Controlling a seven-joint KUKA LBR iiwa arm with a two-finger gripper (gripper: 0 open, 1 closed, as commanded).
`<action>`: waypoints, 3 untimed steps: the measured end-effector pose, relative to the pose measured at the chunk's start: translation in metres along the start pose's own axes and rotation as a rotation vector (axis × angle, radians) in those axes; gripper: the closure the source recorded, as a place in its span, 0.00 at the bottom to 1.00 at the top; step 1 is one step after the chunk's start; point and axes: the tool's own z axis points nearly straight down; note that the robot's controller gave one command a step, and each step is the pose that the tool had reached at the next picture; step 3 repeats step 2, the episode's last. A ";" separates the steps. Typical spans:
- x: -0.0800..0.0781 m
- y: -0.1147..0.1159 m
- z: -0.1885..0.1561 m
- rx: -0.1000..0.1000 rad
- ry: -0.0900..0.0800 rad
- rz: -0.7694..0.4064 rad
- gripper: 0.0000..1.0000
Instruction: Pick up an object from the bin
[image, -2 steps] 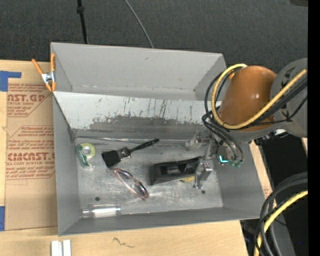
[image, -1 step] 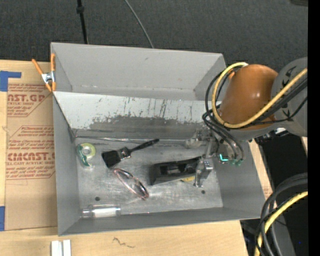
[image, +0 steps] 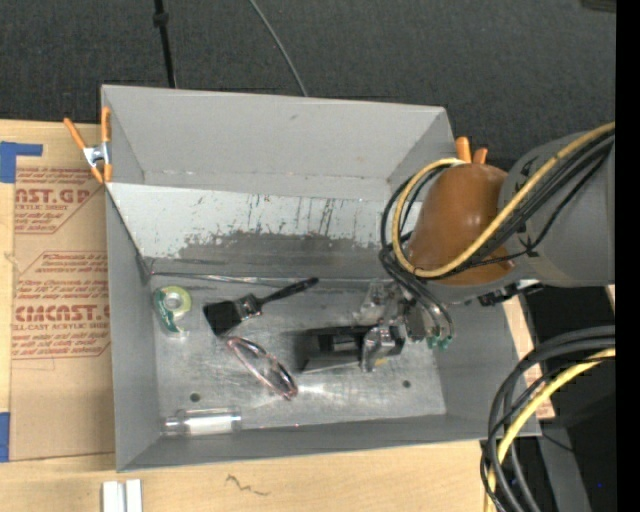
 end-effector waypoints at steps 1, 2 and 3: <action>0.000 0.000 0.000 0.000 0.000 0.000 1.00; -0.002 -0.003 -0.097 0.002 0.019 -0.005 1.00; -0.002 -0.003 -0.097 0.002 0.019 -0.005 1.00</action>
Offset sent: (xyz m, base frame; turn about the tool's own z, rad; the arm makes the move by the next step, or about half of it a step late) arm 0.0015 -0.0038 0.0998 -0.0041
